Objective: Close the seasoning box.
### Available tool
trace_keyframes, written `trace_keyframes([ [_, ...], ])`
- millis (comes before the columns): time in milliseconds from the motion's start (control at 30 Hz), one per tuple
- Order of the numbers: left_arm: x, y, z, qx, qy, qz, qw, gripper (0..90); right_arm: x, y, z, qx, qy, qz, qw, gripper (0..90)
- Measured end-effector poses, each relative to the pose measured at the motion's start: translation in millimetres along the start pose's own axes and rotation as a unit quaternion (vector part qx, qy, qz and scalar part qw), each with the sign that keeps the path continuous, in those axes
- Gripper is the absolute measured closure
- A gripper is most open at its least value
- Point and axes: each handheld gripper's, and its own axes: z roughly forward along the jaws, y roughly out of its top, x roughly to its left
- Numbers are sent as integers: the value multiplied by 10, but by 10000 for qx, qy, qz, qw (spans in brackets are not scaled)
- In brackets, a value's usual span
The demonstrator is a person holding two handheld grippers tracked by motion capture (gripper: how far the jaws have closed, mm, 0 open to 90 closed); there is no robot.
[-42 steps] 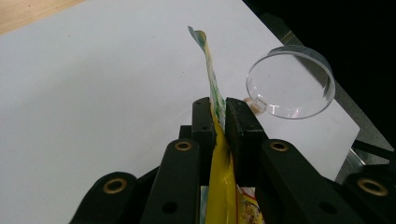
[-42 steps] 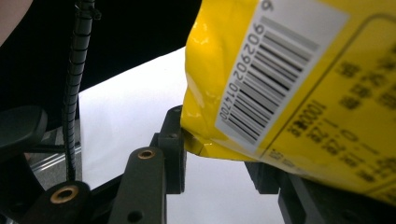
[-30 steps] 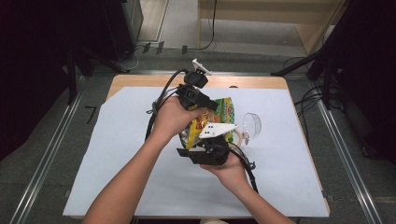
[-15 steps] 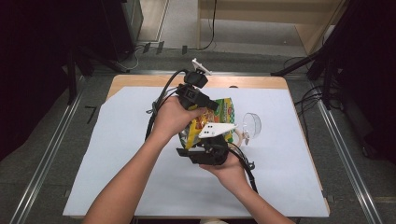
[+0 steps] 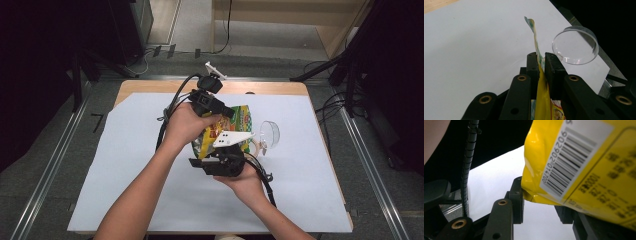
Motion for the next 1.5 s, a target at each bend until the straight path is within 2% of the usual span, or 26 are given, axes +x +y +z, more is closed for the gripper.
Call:
trace_keyframes([
  [267, 52, -36, 15, -40, -125, -18, 9999, 825, -7, -20, 24, 78, -40, -56, 9999, 649],
  [533, 41, -75, 19, -23, -81, -6, 10000, 824, 9, -48, 40, 110, -28, -102, 9999, 651],
  [1500, 55, -103, 8, -89, -158, -38, 9998, 824, 33, -51, 36, 144, -43, -126, 9998, 651],
])
